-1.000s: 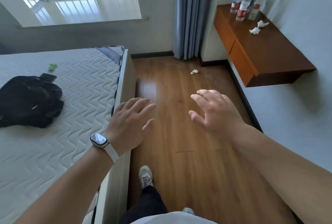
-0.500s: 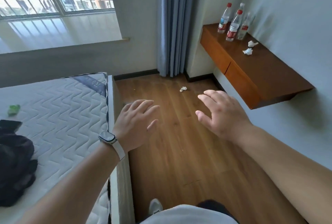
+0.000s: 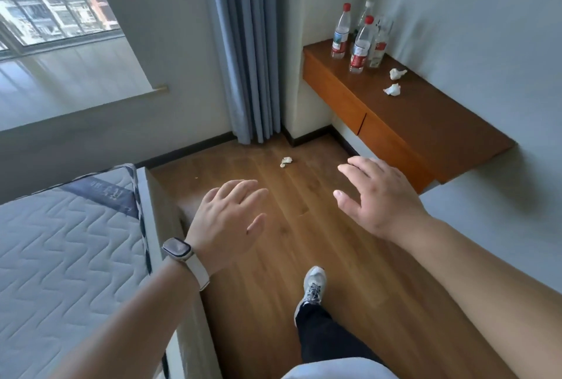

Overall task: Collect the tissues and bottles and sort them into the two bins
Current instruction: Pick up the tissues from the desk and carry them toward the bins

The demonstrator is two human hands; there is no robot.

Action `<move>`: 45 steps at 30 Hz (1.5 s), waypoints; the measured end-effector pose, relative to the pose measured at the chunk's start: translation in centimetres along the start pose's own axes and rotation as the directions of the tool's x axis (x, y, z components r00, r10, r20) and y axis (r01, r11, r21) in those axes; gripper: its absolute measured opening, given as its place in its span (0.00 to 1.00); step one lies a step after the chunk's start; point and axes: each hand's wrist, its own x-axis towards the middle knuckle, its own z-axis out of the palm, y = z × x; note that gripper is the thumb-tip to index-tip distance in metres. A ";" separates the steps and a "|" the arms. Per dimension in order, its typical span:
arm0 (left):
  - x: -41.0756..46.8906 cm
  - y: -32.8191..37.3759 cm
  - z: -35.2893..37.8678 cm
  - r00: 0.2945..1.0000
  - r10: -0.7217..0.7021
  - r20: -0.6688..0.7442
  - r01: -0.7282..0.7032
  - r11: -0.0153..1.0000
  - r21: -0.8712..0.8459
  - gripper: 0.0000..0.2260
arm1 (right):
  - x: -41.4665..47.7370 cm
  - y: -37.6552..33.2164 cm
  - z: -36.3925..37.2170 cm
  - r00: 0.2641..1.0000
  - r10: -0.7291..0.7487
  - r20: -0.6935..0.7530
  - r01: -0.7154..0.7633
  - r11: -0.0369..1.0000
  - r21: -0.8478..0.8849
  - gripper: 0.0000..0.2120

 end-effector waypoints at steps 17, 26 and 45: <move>34.2 0.8 5.2 0.979 0.204 -0.022 -0.205 0.978 -0.040 0.18 | 20.2 19.6 -1.2 0.983 0.183 0.020 -0.182 0.982 -0.044 0.25; 45.7 0.1 8.8 0.940 0.340 0.019 -0.338 0.938 -0.073 0.19 | 24.9 25.1 -1.2 0.930 0.366 0.030 -0.363 0.929 -0.076 0.25; 69.4 -0.7 17.4 0.751 0.646 0.138 -0.612 0.759 -0.221 0.18 | 37.3 28.8 2.2 0.633 0.772 0.054 -0.755 0.631 -0.179 0.24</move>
